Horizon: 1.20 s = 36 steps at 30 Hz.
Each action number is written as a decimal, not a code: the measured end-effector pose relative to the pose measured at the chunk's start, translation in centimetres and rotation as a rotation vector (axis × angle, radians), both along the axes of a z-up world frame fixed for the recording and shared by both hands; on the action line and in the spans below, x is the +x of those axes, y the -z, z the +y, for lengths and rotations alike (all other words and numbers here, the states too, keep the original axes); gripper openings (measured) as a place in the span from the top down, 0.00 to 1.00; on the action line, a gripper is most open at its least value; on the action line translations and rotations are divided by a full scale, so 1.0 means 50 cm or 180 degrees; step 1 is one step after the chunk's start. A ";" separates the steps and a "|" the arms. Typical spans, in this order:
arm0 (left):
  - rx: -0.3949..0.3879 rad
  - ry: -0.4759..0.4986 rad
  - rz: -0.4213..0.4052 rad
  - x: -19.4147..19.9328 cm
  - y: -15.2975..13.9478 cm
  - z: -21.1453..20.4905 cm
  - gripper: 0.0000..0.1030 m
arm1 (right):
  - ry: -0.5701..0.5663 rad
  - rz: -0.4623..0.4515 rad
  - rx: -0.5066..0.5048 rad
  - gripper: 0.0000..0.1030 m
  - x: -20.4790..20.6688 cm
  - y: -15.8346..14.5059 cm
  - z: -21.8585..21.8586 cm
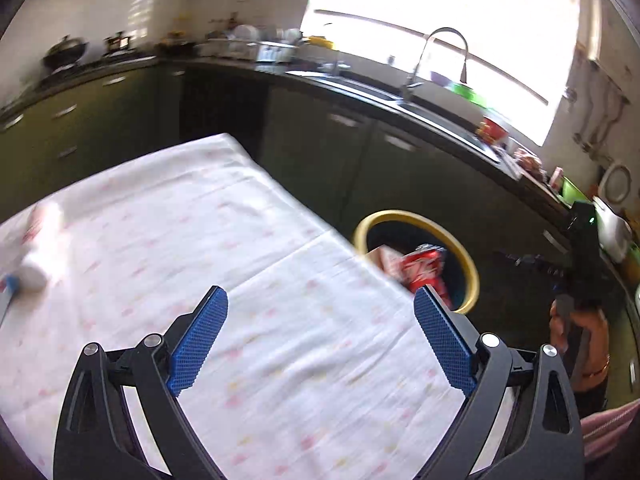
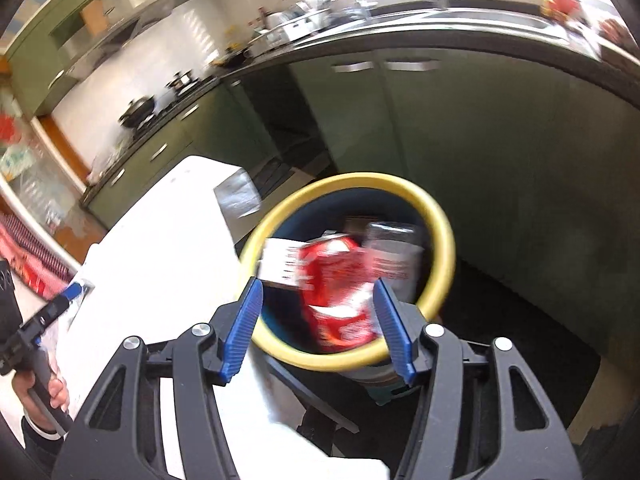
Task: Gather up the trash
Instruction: 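Grasp the red soda can with the left gripper and drop it into the yellow bin, then grasp the white supplement bottle with the right gripper and lift it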
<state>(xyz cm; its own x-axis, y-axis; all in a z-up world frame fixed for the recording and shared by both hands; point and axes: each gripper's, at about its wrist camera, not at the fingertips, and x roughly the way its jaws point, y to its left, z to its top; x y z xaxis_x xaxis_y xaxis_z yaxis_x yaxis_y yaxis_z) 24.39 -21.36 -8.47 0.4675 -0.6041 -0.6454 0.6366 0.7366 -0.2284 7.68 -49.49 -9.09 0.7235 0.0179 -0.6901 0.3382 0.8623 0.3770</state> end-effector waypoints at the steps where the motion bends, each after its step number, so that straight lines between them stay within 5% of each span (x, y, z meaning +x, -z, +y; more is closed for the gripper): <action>1: 0.0016 -0.0074 0.0030 -0.001 0.009 0.027 0.10 | -0.0086 0.0005 -0.0038 0.47 0.016 -0.009 0.020; 9: 0.0062 -0.0515 0.0026 -0.017 0.050 0.223 0.09 | -0.1108 0.0010 -0.0206 0.46 0.191 -0.093 0.235; 19: 0.0001 -0.0808 -0.0002 -0.060 0.065 0.355 0.07 | -0.2116 0.0282 -0.0288 0.46 0.408 -0.103 0.562; 27: -0.0021 -0.0937 -0.0094 -0.071 0.061 0.370 0.07 | -0.2159 0.0708 -0.0090 0.46 0.606 -0.080 0.734; 36: 0.0073 -0.1030 -0.0269 -0.077 0.050 0.366 0.06 | -0.1947 0.1181 -0.0176 0.46 0.711 -0.042 0.796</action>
<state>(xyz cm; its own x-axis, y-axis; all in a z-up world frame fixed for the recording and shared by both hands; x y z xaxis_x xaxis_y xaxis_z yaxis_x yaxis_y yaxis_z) 20.53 -3.06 -10.94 0.6853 -0.4012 -0.6078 0.3847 0.9081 -0.1656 43.20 -9.70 -7.00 0.3124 0.3032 -0.9003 -0.1144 0.9528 0.2812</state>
